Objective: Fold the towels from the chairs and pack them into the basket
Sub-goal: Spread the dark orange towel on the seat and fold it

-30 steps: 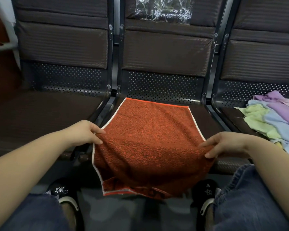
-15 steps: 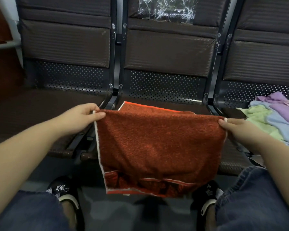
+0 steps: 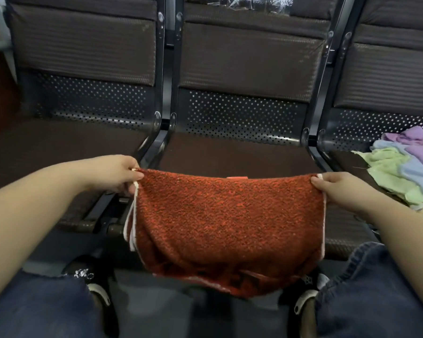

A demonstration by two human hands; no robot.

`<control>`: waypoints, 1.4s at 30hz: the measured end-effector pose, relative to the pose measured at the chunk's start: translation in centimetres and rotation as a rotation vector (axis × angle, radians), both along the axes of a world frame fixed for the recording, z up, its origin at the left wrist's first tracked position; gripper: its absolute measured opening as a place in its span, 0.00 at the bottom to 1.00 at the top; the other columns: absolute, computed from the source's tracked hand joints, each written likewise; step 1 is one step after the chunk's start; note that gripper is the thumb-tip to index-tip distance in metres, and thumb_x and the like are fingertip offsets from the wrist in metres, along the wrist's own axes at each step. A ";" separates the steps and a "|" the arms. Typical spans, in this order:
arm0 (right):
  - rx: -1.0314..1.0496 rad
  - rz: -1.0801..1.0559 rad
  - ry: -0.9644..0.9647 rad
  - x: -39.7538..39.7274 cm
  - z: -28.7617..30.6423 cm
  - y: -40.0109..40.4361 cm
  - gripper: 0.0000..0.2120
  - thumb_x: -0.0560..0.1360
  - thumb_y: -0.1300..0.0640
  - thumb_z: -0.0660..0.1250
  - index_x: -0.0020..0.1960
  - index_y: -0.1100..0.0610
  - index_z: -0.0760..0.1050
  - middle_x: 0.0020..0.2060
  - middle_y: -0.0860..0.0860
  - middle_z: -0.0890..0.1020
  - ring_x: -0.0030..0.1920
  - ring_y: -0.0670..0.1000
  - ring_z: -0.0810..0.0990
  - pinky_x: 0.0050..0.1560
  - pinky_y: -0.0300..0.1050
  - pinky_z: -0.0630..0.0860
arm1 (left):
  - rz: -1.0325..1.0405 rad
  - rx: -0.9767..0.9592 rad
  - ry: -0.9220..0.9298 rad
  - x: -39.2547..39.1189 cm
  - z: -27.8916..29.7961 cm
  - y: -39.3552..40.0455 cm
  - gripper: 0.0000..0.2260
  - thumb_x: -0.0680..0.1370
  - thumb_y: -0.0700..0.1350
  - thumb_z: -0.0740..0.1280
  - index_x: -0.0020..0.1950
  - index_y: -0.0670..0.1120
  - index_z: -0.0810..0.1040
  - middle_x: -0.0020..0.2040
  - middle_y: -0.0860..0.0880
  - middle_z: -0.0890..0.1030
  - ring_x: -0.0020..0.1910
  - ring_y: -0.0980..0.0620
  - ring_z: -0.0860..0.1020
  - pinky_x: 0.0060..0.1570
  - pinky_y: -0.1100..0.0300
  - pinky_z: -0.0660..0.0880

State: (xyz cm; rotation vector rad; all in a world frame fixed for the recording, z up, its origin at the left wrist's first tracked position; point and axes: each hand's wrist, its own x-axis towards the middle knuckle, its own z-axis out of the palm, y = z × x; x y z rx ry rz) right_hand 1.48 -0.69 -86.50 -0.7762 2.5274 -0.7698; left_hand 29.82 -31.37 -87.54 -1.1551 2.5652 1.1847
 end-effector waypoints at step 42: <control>0.201 0.214 -0.935 7.3 1.1 -1.4 0.09 0.77 0.57 0.62 0.44 0.61 0.78 0.39 0.57 0.81 0.39 0.53 0.80 0.45 0.47 0.78 | -0.186 0.604 -0.257 1.7 -2.0 5.9 0.10 0.82 0.42 0.58 0.42 0.45 0.73 0.34 0.46 0.78 0.31 0.51 0.77 0.36 0.59 0.75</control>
